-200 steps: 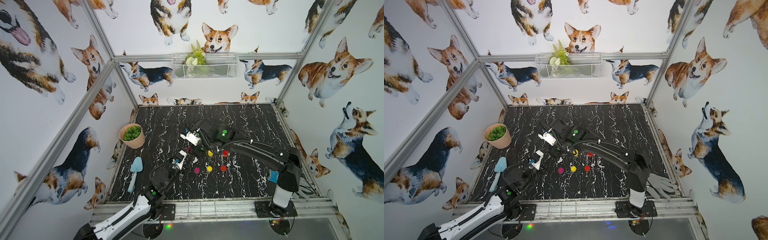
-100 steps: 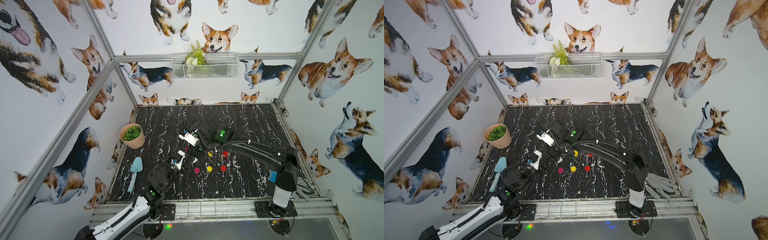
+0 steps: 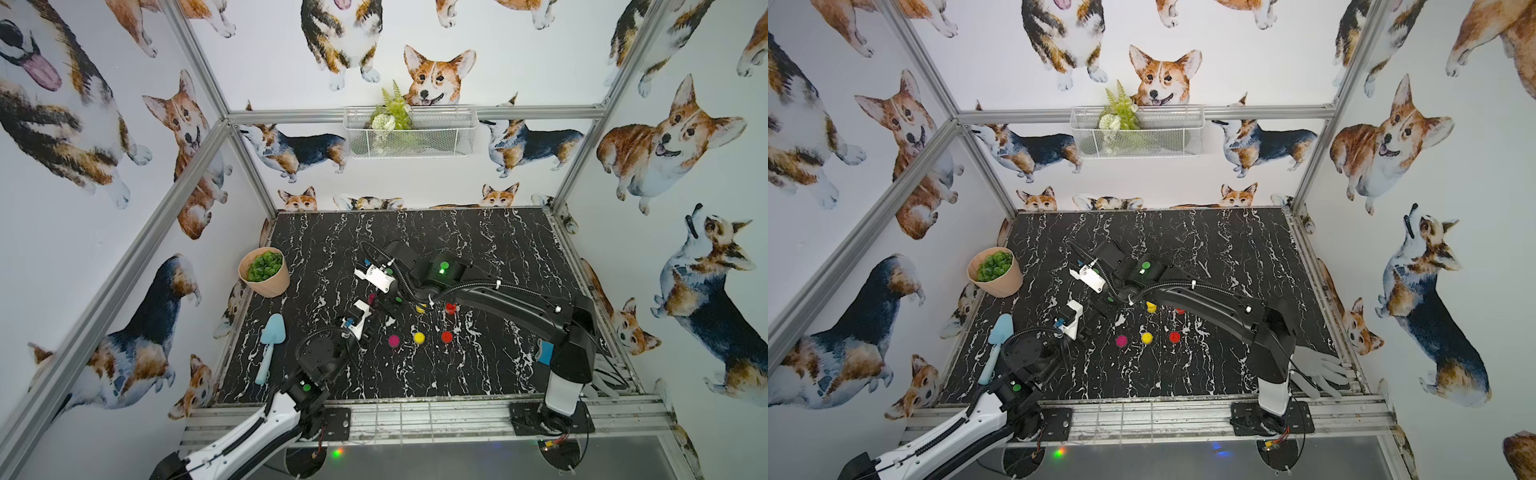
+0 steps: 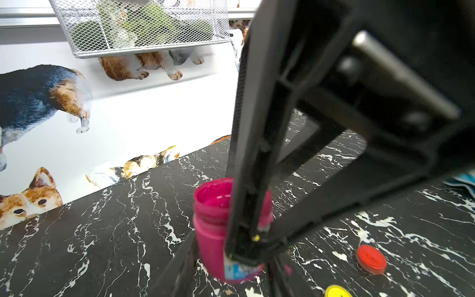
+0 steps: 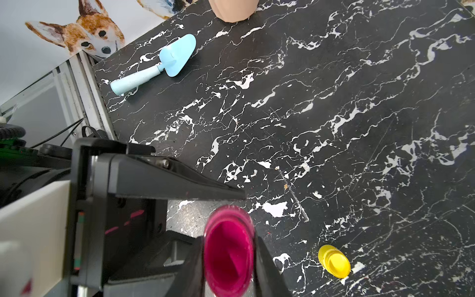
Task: Close the paint jar lid
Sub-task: Pick up the paint jar from the center of the board.
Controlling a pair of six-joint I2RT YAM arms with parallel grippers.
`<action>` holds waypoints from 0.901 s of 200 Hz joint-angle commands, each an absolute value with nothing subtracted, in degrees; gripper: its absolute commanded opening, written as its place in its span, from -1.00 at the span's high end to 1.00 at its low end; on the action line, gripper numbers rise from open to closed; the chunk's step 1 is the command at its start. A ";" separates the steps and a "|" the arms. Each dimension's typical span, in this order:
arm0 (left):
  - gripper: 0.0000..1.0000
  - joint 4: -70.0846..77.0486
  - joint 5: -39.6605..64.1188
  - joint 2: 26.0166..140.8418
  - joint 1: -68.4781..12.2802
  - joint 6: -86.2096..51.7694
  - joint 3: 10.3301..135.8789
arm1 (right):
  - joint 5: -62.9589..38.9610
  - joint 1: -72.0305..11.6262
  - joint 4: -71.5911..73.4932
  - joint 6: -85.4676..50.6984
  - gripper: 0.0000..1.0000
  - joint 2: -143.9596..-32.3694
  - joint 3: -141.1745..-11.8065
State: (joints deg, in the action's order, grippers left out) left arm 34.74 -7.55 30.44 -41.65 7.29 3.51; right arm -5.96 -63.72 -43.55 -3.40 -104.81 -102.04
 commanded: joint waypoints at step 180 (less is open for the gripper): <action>0.31 33.92 -7.04 27.72 -41.13 9.58 3.25 | -4.33 -63.81 -42.23 -3.76 0.09 -103.75 -101.22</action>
